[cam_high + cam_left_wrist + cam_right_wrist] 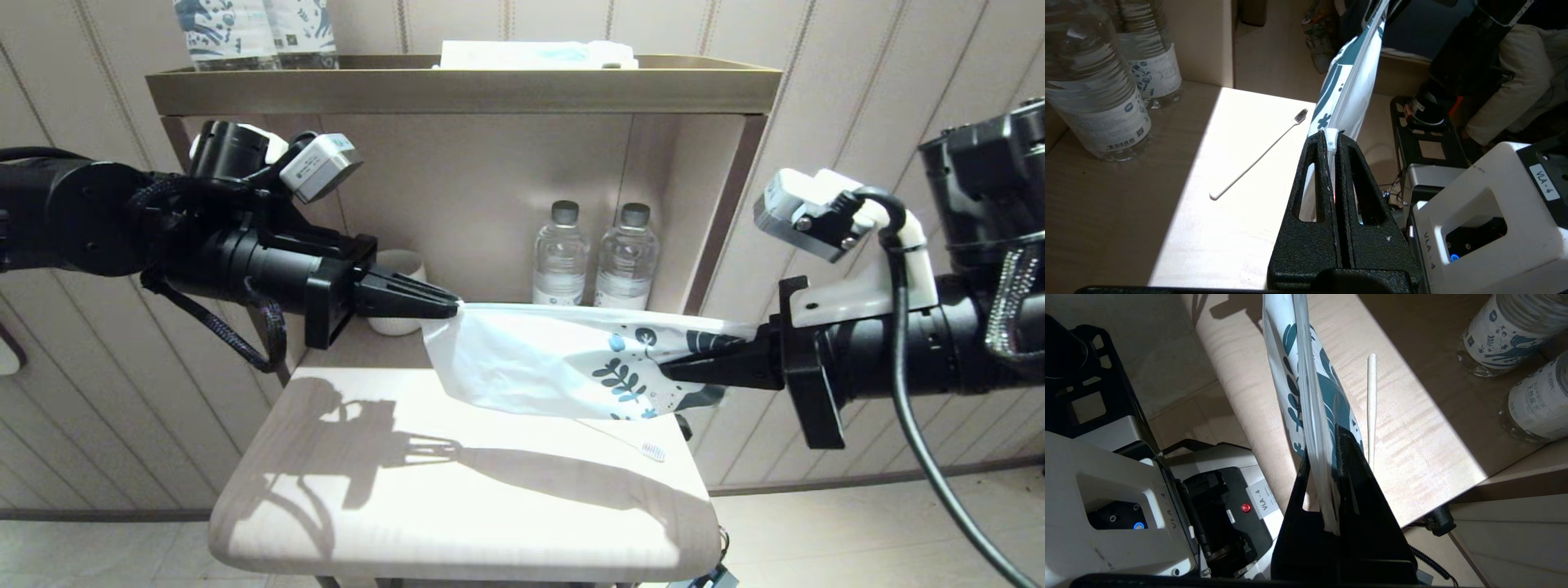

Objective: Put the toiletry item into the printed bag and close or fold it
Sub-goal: Open the storage bag

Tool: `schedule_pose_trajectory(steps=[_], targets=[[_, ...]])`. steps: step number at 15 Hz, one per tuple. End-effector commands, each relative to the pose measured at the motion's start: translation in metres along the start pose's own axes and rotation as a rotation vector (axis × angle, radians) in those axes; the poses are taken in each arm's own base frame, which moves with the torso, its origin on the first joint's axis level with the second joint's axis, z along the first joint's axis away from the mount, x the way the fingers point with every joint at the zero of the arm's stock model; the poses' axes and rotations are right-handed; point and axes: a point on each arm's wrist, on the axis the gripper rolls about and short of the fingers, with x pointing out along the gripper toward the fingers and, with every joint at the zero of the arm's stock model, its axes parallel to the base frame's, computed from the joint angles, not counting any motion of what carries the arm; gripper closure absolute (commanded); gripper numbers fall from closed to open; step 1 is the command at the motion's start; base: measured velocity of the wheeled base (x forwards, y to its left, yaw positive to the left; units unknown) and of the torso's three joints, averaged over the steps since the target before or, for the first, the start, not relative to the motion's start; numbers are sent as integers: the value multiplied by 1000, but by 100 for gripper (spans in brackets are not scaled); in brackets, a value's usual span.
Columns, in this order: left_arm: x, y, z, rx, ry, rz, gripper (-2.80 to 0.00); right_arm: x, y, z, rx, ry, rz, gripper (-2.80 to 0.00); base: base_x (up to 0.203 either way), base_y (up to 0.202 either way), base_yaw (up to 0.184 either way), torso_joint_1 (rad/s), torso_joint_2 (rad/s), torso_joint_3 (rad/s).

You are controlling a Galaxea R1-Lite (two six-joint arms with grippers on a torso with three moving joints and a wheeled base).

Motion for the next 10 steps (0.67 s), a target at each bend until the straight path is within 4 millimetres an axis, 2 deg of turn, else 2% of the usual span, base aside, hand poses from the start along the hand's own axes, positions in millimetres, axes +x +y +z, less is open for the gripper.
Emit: schedule_pose_trajectory(steps=[1,2,3,10], targets=[[1,2,-2,-4,-2,-7,0,0,1,0,-4,-1,5,0,0,0,0,0,0,0],[1,2,-2,-3,-1,-7,0,1,1,0,-4,-1,10,0,0,0,0,0,0,0],[1,1,-2,-2,-2,-8,-280,1,1,0,-4,0,13,0,0,0,0,0,0,0],[0,3,-3,5,-3,-6,-280,-1,2,0,-4,-6,22,0,0,0,0,0,0,0]])
